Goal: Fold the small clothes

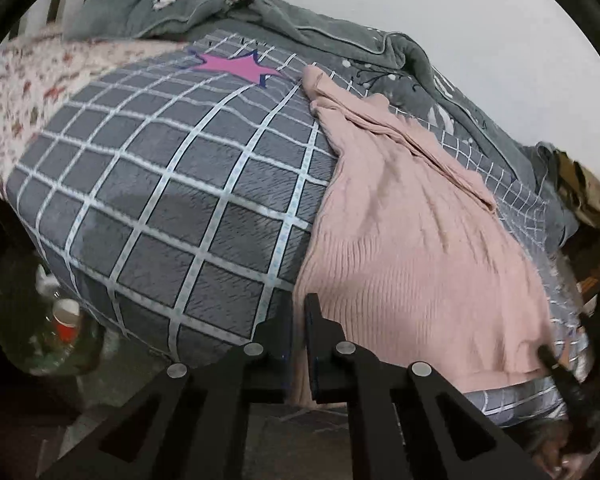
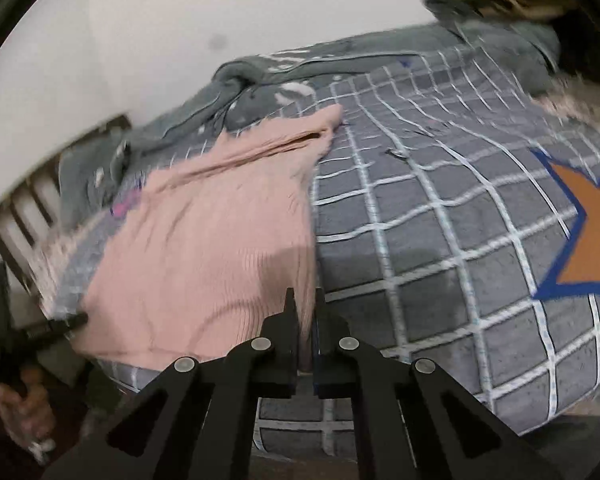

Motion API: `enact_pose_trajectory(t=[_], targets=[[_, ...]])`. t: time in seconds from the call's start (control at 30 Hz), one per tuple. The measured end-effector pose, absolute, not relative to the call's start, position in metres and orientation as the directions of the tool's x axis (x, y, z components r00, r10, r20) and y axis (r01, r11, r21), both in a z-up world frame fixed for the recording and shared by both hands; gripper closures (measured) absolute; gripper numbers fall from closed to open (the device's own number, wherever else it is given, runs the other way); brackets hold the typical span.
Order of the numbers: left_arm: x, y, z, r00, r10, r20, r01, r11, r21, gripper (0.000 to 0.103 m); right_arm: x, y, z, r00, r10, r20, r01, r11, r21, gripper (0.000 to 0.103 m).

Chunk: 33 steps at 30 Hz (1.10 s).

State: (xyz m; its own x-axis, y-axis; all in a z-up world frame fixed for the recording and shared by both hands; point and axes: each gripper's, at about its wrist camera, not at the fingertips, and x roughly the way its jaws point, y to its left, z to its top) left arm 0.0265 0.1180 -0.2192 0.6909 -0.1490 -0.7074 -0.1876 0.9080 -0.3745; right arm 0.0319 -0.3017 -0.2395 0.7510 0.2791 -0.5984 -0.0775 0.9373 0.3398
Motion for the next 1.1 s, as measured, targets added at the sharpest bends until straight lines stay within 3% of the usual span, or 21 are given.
enact_pose_trajectory(t=[0.3,0.47,0.73,1.1], targets=[[0.025,0.100,-0.224,0.675,-0.126,-0.727,-0.157,0.938,-0.308,0.091,0.034,-0.279,-0.246,0.727,0.240,-0.644,-0.110,0.966,0.236,0.095],[0.025,0.095,-0.222,0.678,-0.138,-0.722,-0.131,0.944,-0.304,0.078,0.034,-0.275,-0.251,0.718,0.230,-0.657,-0.109,0.969,0.220,0.081],[0.024,0.084,-0.220,0.693,-0.131,-0.709,-0.111,0.952,-0.284,0.058,0.031,-0.267,-0.251,0.724,0.218,-0.654,-0.128,0.975,0.182,0.079],[0.021,0.076,-0.221,0.712,-0.086,-0.697,-0.113,0.965,-0.235,0.057,0.031,-0.267,-0.250,0.726,0.225,-0.650,-0.133,0.973,0.189,0.079]])
